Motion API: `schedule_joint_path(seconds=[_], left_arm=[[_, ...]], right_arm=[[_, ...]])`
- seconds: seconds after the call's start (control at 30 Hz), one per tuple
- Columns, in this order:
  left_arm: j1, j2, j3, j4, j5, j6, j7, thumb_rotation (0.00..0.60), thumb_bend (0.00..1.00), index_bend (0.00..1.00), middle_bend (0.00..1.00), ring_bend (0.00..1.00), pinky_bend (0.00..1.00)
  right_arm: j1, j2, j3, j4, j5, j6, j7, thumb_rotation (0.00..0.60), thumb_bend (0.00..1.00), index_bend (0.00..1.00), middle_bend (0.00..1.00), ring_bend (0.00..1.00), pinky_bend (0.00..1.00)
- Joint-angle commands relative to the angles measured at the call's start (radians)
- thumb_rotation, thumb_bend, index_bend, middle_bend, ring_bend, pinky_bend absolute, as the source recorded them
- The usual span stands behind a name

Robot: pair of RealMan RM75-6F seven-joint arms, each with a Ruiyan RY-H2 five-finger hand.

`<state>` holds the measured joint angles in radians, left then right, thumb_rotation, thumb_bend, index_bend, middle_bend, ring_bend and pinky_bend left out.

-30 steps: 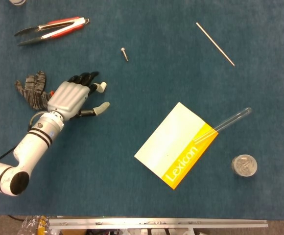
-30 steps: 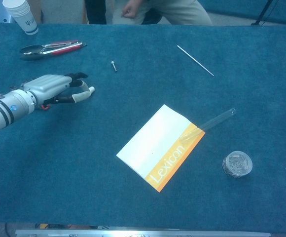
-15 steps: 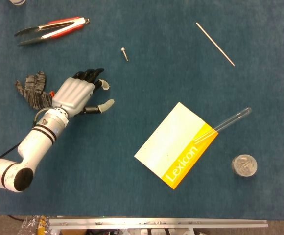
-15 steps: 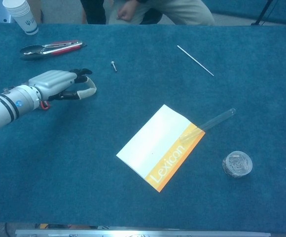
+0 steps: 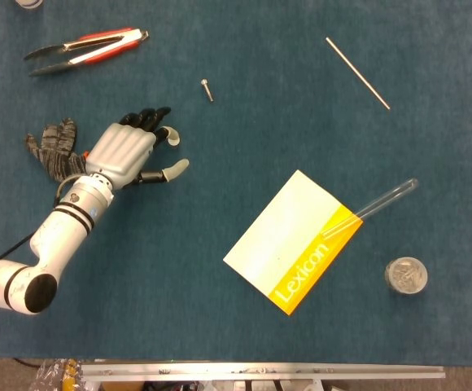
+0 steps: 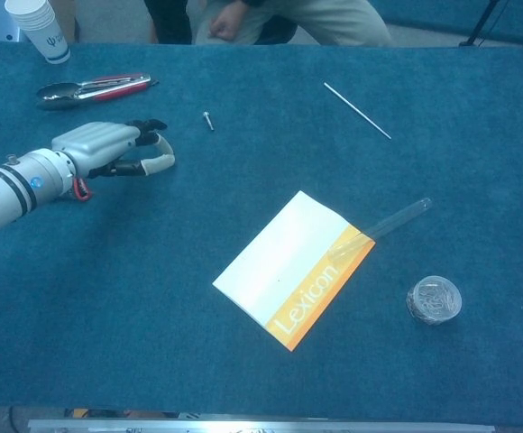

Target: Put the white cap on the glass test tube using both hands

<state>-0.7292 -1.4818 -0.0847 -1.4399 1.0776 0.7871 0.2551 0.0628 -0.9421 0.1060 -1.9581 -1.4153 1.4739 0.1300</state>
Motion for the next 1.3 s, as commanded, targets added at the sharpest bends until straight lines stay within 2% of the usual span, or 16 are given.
schedule_joint_path(seconds=[0.03,0.3,0.57,0.73,0.87,1.1,1.2,1.3], left_arm=[[-0.002,0.0,0.0,0.002,-0.003,-0.002,0.0,0.0,0.21,0.2,0.0,0.0,0.0],[-0.004,0.006,-0.001,-0.007,-0.002,0.006,-0.004,0.0,0.21,0.2,0.0,0.0,0.0],[0.017,0.066,-0.002,-0.085,0.033,0.072,0.0,0.0,0.21,0.2,0.0,0.0,0.0],[0.036,0.104,-0.004,-0.132,0.057,0.121,0.003,0.0,0.21,0.12,0.0,0.0,0.0],[0.076,0.153,-0.012,-0.199,0.084,0.21,-0.001,0.0,0.21,0.03,0.0,0.0,0.0],[0.132,0.199,-0.01,-0.247,0.132,0.305,-0.03,0.001,0.21,0.01,0.0,0.0,0.0],[0.159,0.224,-0.004,-0.269,0.152,0.341,-0.039,0.055,0.21,0.01,0.0,0.0,0.0],[0.185,0.256,0.002,-0.3,0.162,0.37,-0.047,0.122,0.21,0.01,0.0,0.0,0.0]], right_arm=[[0.0,0.0,0.001,0.0,0.0,0.001,0.0,0.6,0.33,0.18,0.16,0.1,0.28],[-0.004,0.002,0.002,-0.002,-0.004,0.007,0.002,0.6,0.33,0.18,0.16,0.1,0.28],[-0.002,0.01,0.003,-0.006,-0.01,0.004,0.004,0.6,0.33,0.18,0.16,0.1,0.28],[0.0,0.016,0.0,-0.008,-0.014,-0.004,0.001,0.6,0.33,0.18,0.16,0.1,0.28],[0.007,0.013,-0.005,-0.008,-0.027,-0.014,-0.012,0.6,0.33,0.21,0.16,0.1,0.28],[0.028,-0.011,-0.009,-0.002,-0.047,-0.035,-0.071,0.6,0.31,0.27,0.16,0.1,0.28],[0.05,-0.02,-0.009,-0.006,-0.06,-0.059,-0.105,0.6,0.26,0.32,0.16,0.1,0.28],[0.079,-0.033,-0.005,-0.013,-0.067,-0.094,-0.135,0.6,0.26,0.33,0.17,0.1,0.28]])
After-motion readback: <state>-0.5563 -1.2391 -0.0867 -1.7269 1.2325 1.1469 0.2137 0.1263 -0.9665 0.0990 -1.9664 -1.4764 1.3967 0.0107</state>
